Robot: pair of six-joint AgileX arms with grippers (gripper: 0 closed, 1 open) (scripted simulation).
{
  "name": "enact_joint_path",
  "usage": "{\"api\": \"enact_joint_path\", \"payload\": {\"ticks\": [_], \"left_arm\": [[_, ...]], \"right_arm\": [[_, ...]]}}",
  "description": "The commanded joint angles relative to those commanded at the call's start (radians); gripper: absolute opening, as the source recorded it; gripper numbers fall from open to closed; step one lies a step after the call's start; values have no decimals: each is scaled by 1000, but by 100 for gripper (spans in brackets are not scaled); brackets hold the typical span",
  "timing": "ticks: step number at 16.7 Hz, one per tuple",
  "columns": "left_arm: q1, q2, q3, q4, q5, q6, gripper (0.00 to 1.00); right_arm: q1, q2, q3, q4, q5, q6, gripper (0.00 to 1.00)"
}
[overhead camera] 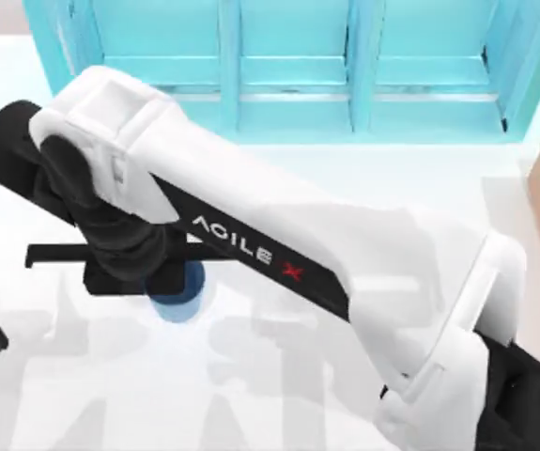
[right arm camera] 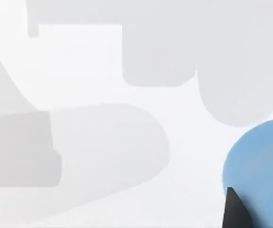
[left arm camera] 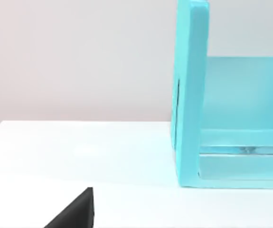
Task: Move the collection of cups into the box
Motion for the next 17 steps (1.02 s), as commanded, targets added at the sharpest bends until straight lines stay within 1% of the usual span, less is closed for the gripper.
{"api": "enact_joint_path", "payload": {"ticks": [7,10,13,17], "left_arm": [[0,0,0,0,0,0,100],[0,0,0,0,0,0,100],[0,0,0,0,0,0,100],[0,0,0,0,0,0,100]], "right_arm": [[-38,-377,-579,203,-10,-41,0],[-50,-513,-786,277,-13,-56,0],[-60,-606,-920,328,-16,-66,0],[-64,-637,-962,345,-17,-70,0]]}}
